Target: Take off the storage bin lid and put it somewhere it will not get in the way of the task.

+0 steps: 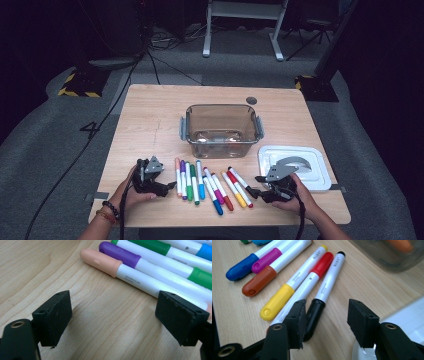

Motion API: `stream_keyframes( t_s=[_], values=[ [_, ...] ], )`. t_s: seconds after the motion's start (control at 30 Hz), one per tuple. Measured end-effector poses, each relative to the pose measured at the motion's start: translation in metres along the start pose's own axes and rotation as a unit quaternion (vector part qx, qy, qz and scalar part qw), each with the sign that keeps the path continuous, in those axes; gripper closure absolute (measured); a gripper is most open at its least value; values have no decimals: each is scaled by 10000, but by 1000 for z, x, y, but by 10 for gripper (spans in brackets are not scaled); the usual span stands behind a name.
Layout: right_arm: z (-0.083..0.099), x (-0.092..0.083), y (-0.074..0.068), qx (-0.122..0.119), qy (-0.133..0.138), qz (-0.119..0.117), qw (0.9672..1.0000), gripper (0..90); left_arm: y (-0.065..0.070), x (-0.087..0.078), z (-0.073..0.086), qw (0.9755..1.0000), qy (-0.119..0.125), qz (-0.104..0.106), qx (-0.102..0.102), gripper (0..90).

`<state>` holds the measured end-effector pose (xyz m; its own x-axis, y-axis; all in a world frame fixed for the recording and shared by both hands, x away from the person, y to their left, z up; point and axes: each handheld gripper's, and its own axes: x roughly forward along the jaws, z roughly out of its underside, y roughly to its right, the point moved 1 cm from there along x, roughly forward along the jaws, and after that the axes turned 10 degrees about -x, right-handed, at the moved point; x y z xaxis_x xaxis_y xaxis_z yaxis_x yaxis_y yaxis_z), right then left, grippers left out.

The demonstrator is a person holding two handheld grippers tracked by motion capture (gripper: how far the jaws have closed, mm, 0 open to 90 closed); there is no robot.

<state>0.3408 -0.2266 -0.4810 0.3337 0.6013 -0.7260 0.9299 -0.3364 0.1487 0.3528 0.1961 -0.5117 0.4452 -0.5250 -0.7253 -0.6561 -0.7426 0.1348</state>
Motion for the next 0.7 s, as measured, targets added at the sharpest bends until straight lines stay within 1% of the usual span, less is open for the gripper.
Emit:
stream_keyframes(
  t_s=[0.07, 0.23, 0.27, 0.37, 0.4, 0.47, 0.53, 0.63, 0.67, 0.7],
  values=[
    [-1, 3, -1, -2, -8, -48, 10000, 500, 0, 0, 0, 10000, -1, 0, 1, 144],
    [-1, 9, 0, 57, -160, 62, 9998, 506, 0, 0, 0, 10000, -1, 0, 0, 144],
    [0, 11, 2, 121, -198, 76, 9997, 539, 0, 0, 0, 10000, 0, 1, -1, 144],
    [0, 13, 3, 162, -273, 104, 9994, 561, 0, 0, 0, 10000, 0, 2, -1, 144],
    [2, 14, 4, 212, -302, 84, 9993, 601, 0, 0, 0, 10000, -1, 1, 0, 144],
    [3, 16, 4, 244, -385, 143, 9989, 632, 0, 0, 0, 10000, 0, 1, 0, 144],
    [3, 16, 4, 279, -370, 132, 9988, 649, 0, 0, 0, 10000, 0, 1, -1, 144],
    [2, 17, 6, 349, -406, 220, 9983, 692, 0, 0, 0, 10000, -1, 0, 1, 144],
    [1, 18, 6, 436, -409, 238, 9979, 724, 0, 0, 0, 10000, 0, 1, 0, 144],
    [1, 18, 6, 436, -409, 238, 9979, 724, 0, 0, 0, 10000, 0, 1, 0, 144]
  ],
)
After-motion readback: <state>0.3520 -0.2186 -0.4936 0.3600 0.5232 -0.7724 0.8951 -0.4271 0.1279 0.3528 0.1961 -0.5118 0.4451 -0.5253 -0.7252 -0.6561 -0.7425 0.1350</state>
